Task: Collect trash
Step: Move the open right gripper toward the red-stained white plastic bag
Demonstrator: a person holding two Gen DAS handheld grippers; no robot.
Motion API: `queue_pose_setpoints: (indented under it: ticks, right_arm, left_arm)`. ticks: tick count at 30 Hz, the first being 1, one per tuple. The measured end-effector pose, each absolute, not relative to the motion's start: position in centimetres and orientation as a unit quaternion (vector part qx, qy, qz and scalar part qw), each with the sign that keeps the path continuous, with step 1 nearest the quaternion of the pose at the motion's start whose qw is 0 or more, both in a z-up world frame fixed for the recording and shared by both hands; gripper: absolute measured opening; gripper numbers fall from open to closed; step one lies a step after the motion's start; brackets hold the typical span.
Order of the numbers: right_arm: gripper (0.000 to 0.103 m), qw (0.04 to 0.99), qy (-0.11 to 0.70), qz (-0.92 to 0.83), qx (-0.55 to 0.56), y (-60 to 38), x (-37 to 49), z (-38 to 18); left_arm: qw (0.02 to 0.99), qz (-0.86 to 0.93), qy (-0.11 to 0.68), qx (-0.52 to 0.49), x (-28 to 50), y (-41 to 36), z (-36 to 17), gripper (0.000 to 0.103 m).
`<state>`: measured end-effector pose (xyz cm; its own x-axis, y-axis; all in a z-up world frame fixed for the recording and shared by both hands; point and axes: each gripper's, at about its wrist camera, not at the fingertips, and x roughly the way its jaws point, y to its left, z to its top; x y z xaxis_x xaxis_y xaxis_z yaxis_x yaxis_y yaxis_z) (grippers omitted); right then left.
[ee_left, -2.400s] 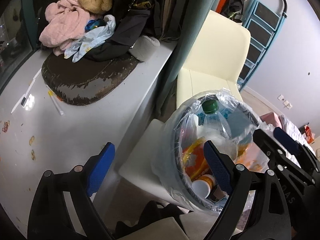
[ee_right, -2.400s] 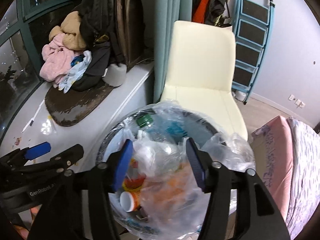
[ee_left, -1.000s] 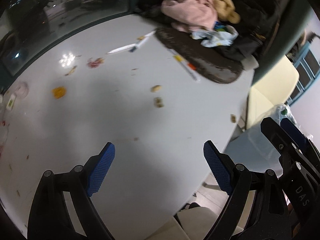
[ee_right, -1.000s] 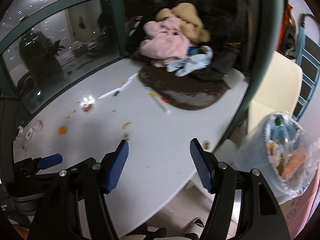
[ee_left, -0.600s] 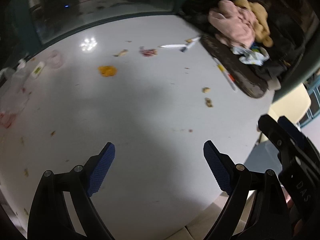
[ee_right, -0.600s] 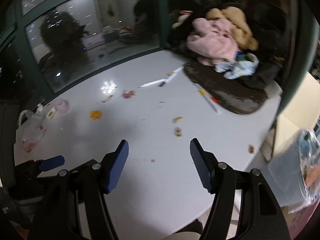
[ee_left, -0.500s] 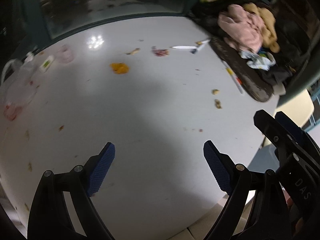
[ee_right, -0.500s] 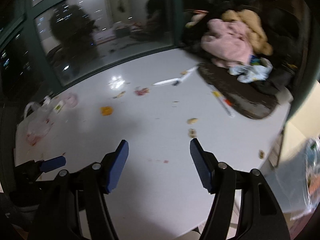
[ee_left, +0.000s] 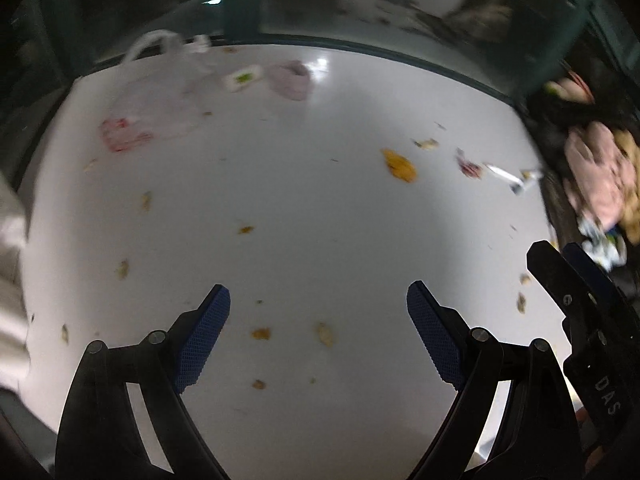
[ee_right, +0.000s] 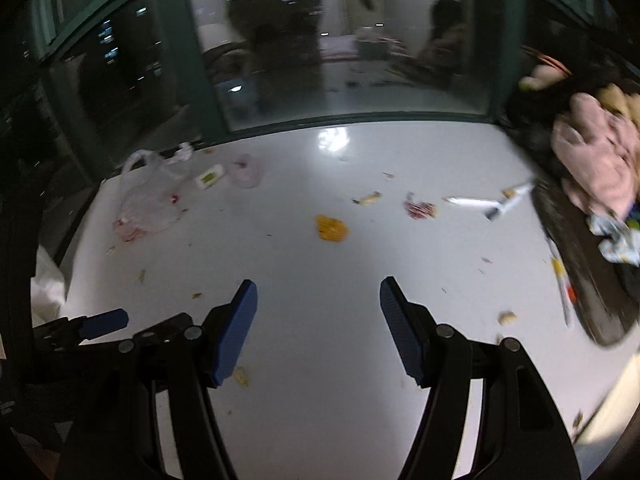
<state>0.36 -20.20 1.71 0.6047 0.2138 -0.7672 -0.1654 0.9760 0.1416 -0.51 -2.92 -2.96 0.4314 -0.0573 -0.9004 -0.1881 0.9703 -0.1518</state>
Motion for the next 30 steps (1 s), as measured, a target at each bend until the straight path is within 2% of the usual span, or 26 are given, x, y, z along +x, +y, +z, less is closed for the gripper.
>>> queue_pose_setpoints:
  ticks: [13, 22, 30]
  right_arm:
    - [0.061, 0.863, 0.447, 0.235, 0.003, -15.5, 3.4, 0.4]
    - [0.061, 0.868, 0.441, 0.228, 0.014, -10.5, 5.4, 0.9]
    - [0.061, 0.86, 0.462, 0.217, 0.024, -3.5, 7.9, -0.5]
  left_arm:
    - [0.814, 0.169, 0.521, -0.195, -2.0, 2.8, -3.2, 0.087]
    - [0.826, 0.167, 0.507, -0.183, 0.7, 8.5, -2.5, 0.087]
    - [0.823, 0.149, 0.519, -0.176, 4.7, 17.4, -3.9, 0.087]
